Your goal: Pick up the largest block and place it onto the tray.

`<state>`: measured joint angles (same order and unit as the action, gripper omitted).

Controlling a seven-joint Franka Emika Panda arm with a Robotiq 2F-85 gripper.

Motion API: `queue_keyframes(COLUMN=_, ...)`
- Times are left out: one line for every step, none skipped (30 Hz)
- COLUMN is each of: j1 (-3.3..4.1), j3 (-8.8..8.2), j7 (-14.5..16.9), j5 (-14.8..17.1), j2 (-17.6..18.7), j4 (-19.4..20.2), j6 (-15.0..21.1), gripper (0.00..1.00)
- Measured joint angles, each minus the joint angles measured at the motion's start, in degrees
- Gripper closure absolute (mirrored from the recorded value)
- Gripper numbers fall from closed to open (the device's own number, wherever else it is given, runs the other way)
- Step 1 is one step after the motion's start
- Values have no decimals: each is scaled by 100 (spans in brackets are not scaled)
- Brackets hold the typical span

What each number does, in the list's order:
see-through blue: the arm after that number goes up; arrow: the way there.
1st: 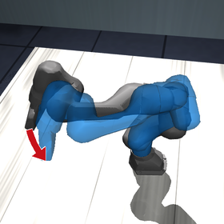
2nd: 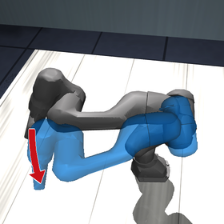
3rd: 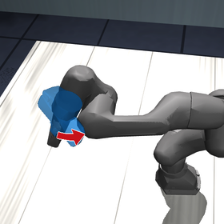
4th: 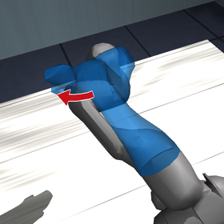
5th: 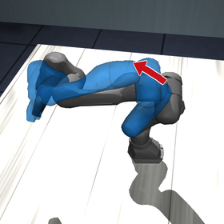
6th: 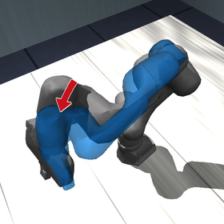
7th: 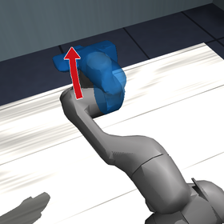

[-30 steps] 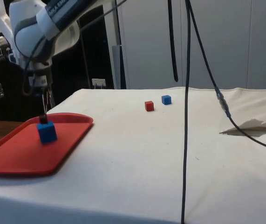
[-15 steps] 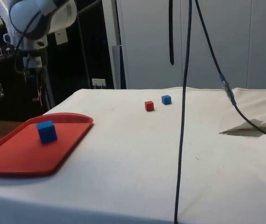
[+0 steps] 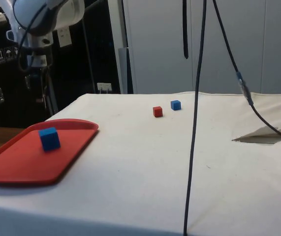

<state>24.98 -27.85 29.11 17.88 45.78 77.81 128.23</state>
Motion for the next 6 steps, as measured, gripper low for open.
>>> queue_keyframes(j1=6, j3=0, j7=0, j5=0, j2=-17, j4=23, j6=17, gripper=0)
queue_keyframes(j1=11, j3=0, j7=0, j5=0, j2=-34, j4=46, j6=23, gripper=0)
queue_keyframes(j1=17, j3=0, j7=0, j5=0, j2=-52, j4=69, j6=23, gripper=0)
queue_keyframes(j1=23, j3=0, j7=0, j5=0, j2=-69, j4=92, j6=23, gripper=0)
queue_keyframes(j1=29, j3=0, j7=0, j5=0, j2=-80, j4=115, j6=23, gripper=0)
queue_keyframes(j1=29, j3=0, j7=0, j5=0, j2=-80, j4=115, j6=23, gripper=0)
